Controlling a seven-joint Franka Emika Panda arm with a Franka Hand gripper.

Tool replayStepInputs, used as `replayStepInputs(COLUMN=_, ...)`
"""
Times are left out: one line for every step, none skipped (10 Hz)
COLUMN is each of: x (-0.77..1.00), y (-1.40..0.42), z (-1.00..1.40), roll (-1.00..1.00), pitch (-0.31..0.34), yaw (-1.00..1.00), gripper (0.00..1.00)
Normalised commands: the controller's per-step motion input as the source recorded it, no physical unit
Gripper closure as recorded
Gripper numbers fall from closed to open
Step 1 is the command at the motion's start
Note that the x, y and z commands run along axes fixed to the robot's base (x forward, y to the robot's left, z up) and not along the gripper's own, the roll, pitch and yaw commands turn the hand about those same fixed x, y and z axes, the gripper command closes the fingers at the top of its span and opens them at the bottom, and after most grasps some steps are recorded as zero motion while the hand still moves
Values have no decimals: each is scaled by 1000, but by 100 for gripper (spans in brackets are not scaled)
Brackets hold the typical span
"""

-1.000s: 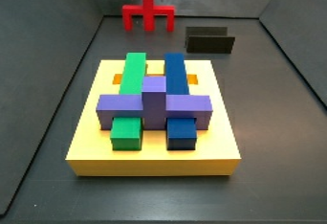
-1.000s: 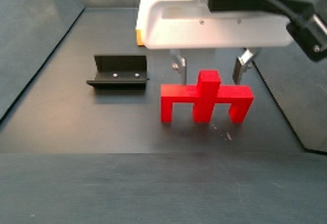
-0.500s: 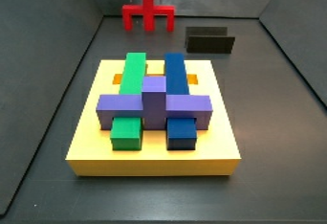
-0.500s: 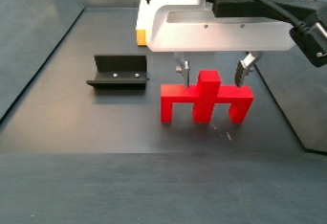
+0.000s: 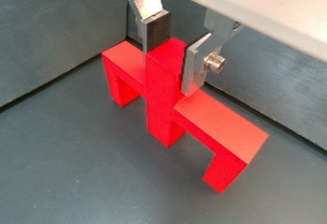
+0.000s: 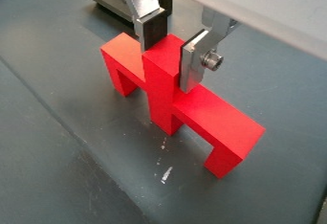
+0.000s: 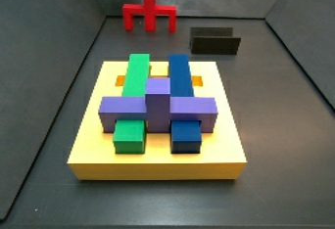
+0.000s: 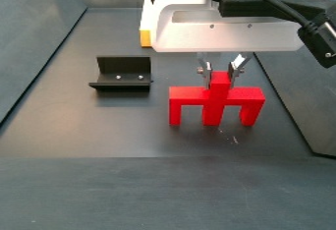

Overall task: Pick up the red object. Move up. Move to above the board. Insert the red object.
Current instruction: Pick up the red object.

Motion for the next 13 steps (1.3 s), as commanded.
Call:
replayStepInputs(x=0, y=0, z=0, roll=0, pitch=0, yaw=0, gripper=100)
replayStepInputs(x=0, y=0, z=0, roll=0, pitch=0, yaw=0, gripper=100)
replayStepInputs(x=0, y=0, z=0, roll=0, pitch=0, yaw=0, gripper=100)
replayStepInputs(x=0, y=0, z=0, roll=0, pitch=0, yaw=0, gripper=100)
replayStepInputs(x=0, y=0, z=0, roll=0, pitch=0, yaw=0, gripper=100)
replayStepInputs(x=0, y=0, z=0, roll=0, pitch=0, yaw=0, gripper=100)
replayStepInputs(x=0, y=0, z=0, roll=0, pitch=0, yaw=0, gripper=100)
replayStepInputs(x=0, y=0, z=0, roll=0, pitch=0, yaw=0, gripper=100)
replayStepInputs(x=0, y=0, z=0, roll=0, pitch=0, yaw=0, gripper=100)
replayStepInputs(x=0, y=0, z=0, roll=0, pitch=0, yaw=0, gripper=100)
replayStepInputs(x=0, y=0, z=0, roll=0, pitch=0, yaw=0, gripper=100)
replayStepInputs(x=0, y=0, z=0, roll=0, pitch=0, yaw=0, gripper=100)
replayStepInputs(x=0, y=0, z=0, roll=0, pitch=0, yaw=0, gripper=100)
